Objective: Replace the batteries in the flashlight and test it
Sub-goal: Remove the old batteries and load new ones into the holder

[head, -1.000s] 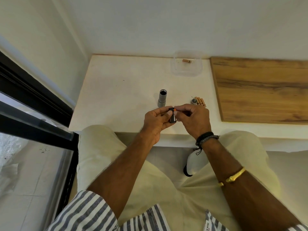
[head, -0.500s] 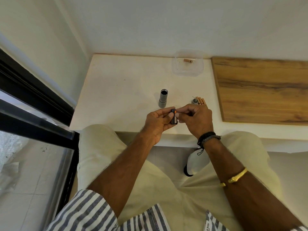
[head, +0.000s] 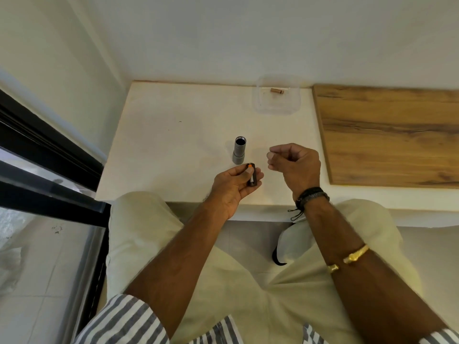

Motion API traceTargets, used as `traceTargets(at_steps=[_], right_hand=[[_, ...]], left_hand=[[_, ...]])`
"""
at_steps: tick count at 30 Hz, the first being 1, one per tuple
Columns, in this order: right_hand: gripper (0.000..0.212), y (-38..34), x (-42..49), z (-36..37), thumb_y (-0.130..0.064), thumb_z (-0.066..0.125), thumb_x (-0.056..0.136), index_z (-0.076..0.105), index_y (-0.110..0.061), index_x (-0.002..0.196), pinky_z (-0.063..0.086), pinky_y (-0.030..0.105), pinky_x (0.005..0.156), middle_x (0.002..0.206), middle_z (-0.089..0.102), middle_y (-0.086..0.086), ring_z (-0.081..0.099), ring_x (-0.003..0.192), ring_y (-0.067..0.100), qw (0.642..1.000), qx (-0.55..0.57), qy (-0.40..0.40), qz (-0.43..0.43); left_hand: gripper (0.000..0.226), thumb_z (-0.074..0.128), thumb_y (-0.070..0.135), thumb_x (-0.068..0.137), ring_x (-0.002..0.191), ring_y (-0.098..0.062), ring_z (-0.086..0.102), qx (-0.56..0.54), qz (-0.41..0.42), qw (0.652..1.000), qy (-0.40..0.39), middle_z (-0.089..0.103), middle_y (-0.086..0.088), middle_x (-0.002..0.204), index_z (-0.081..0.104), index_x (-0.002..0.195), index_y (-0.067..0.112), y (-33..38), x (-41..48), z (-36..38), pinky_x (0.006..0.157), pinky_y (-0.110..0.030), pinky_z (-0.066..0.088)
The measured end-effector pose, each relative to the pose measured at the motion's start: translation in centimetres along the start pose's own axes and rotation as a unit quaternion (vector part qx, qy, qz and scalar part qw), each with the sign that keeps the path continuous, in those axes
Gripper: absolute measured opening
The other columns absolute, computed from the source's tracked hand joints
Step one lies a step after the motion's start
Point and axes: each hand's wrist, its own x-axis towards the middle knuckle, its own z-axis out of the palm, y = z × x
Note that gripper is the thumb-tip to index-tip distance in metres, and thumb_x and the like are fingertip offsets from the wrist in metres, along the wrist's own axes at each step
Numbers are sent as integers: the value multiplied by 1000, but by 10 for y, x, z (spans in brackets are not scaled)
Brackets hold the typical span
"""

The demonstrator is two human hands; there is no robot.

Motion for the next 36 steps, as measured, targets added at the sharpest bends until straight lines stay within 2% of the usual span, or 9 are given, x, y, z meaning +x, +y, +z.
traceTargets(at_steps=[6,11,14,17,20,23,27,33,36], right_hand=[[11,-11,48,2,-2,79,82,79,-12,87,62,28,67,80,77,13,74,70,21,998,62,15,21],[10,-22,108,1,4,74,85,75,0,93,63,38,72,79,72,14,69,67,22,997,65,33,12],[11,-31,148,4,3,74,83,76,-3,92,65,40,74,80,73,13,71,68,22,997,-4,70,-12],[14,-35,185,7,-3,74,84,78,-7,96,64,36,76,86,76,13,75,77,25,987,-138,67,-53],[20,-34,219,14,-10,74,87,79,-11,105,59,34,93,103,78,11,74,98,25,951,-296,35,-81],[27,-29,243,22,-10,69,89,76,-14,115,50,32,106,120,72,9,64,118,27,916,-396,-6,-63],[38,-21,256,33,-7,58,90,68,-15,126,48,35,108,137,59,10,59,125,31,898,-437,-46,-29],[36,-15,256,41,3,56,87,73,-8,117,54,43,102,125,69,14,63,118,36,878,-473,-39,-64],[30,-17,256,42,-1,56,91,72,-3,117,54,46,100,122,69,18,63,116,39,863,-501,-33,-58]], left_hand=[[27,58,4,97,104,-33,71,7,14,1000,26,72,-21,112,60,123,-5,0,7,-1,87,-42,59],[26,57,5,97,107,-32,70,-23,-14,1000,-2,71,-21,115,60,122,-4,0,10,-2,88,-42,59],[24,57,6,97,107,-26,70,4,-26,1000,0,73,-14,113,64,120,2,-2,13,-3,86,-35,57],[28,60,5,95,99,-24,71,4,-27,1000,12,73,-13,109,64,122,0,-5,17,-2,81,-32,59],[29,60,5,94,97,-25,72,4,-27,999,20,72,-15,112,64,122,0,-5,21,-4,81,-34,60],[29,60,4,94,96,-27,71,-24,-34,999,16,71,-17,110,63,121,-3,-4,23,-7,84,-37,60],[28,59,5,94,100,-30,70,-50,-46,998,-1,72,-19,107,63,120,-4,-4,23,-8,88,-39,58],[30,57,4,95,102,-32,69,-79,-52,995,-9,71,-22,110,61,123,-6,-2,23,-8,89,-40,58],[30,56,3,96,103,-32,68,-86,-52,995,-14,70,-22,110,60,123,-6,1,23,-7,90,-41,58]])
